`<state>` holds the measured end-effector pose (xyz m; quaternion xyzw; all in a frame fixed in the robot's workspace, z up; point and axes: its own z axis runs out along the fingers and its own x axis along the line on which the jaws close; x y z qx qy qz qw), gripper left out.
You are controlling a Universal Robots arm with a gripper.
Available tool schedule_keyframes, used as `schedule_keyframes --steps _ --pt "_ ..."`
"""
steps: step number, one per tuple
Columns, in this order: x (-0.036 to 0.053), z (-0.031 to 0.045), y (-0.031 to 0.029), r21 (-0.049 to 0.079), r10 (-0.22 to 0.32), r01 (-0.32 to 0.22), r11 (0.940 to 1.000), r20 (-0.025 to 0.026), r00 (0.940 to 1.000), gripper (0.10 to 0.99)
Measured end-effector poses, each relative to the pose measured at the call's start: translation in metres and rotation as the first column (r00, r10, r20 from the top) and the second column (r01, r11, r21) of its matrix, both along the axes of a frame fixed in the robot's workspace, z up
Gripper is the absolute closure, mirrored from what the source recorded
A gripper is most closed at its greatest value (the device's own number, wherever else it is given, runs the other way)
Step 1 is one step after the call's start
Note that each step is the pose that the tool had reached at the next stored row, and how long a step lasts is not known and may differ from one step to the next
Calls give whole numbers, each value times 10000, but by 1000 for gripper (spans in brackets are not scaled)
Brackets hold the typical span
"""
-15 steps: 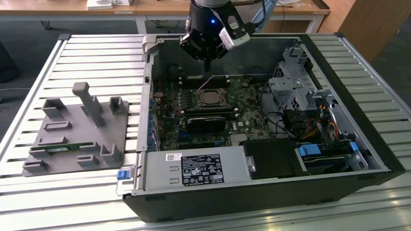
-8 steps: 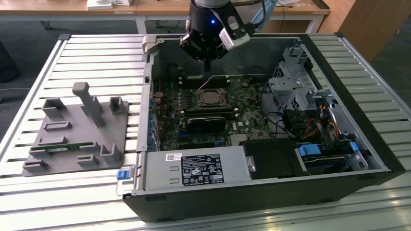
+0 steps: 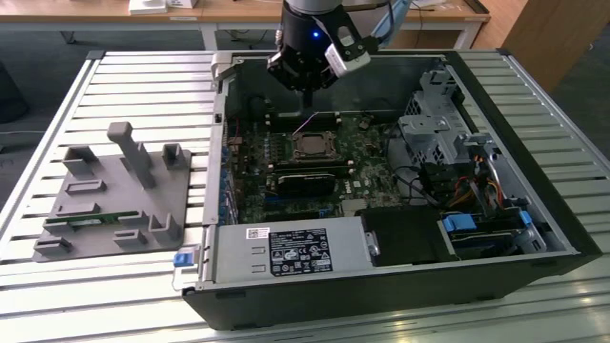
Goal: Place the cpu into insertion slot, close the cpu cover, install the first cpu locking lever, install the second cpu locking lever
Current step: 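Install the first cpu locking lever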
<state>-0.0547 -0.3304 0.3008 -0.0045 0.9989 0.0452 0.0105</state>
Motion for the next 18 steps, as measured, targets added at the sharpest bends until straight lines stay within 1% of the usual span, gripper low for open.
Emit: schedule_keyframes --steps 10,14,18 --pt "0 -54 2 -1 -1 1 10000 -1 10000 980" --pt "0 -91 23 -1 -1 1 10000 4 10000 980" --pt "0 -156 61 0 -1 1 10000 5 10000 980"
